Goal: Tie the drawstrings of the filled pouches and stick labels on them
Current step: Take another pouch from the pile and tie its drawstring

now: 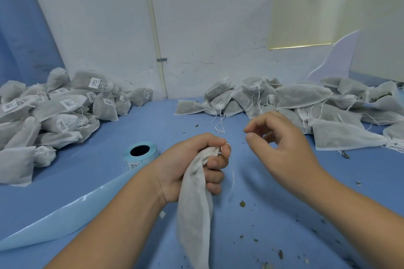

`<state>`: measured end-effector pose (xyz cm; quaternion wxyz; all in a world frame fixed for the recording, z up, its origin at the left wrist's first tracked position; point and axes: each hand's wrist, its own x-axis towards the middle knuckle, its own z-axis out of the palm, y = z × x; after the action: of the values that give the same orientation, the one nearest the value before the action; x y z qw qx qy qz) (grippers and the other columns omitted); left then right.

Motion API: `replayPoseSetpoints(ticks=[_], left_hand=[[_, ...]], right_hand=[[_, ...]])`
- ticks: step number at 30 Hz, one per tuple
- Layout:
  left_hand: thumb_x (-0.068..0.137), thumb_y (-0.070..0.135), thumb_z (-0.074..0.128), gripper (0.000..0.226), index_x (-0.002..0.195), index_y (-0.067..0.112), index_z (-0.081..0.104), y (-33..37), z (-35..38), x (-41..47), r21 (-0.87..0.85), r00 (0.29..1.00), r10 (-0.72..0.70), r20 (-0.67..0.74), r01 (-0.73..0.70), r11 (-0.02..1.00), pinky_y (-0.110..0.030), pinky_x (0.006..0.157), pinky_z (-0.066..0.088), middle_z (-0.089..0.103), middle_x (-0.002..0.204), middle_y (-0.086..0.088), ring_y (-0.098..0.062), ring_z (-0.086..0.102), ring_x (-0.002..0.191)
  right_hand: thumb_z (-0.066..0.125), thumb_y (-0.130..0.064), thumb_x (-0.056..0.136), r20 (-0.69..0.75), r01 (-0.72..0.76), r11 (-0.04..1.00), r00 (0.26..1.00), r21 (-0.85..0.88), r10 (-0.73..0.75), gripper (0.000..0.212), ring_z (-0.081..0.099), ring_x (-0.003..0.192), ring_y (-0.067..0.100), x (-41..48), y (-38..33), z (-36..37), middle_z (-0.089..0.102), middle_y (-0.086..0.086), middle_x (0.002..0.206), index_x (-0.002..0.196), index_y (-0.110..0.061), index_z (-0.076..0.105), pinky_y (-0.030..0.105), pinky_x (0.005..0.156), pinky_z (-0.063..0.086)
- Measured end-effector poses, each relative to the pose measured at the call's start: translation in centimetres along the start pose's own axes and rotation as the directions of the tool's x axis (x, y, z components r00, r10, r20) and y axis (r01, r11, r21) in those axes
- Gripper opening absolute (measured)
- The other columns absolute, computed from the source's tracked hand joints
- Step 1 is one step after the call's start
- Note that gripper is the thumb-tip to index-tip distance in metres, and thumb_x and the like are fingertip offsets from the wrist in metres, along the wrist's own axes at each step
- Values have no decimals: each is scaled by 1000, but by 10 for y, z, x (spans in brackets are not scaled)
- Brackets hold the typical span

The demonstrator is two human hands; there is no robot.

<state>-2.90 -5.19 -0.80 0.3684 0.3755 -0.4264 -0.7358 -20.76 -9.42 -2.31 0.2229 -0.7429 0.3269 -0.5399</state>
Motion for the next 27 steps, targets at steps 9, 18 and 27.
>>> replayPoseSetpoints(ticks=[9,18,27], left_hand=[[76,31,58,18,65,18,64,0,-4,0,37,999,25,-30,-24,999,-21,46,27,37,47,7,-7,30,36],[78,29,60,22,61,16,64,-5,-2,-1,228,997,26,-67,-10,974,-25,53,33,48,57,2,-10,38,46],[78,29,59,24,61,13,65,-6,-1,-1,276,995,61,-78,-37,960,-27,56,39,53,63,-2,-13,45,49]], right_hand=[[63,-10,86,335,-209,962,932,175,141,17,47,61,16,-8,-10,4,54,3,63,72,-19,66,28,57,40],[62,-26,71,417,-307,929,887,206,201,7,53,60,11,-3,-11,1,62,13,70,67,-22,67,27,57,43],[62,-24,67,494,-333,927,844,174,211,7,53,64,14,-3,-6,1,67,22,84,67,-21,68,31,62,44]])
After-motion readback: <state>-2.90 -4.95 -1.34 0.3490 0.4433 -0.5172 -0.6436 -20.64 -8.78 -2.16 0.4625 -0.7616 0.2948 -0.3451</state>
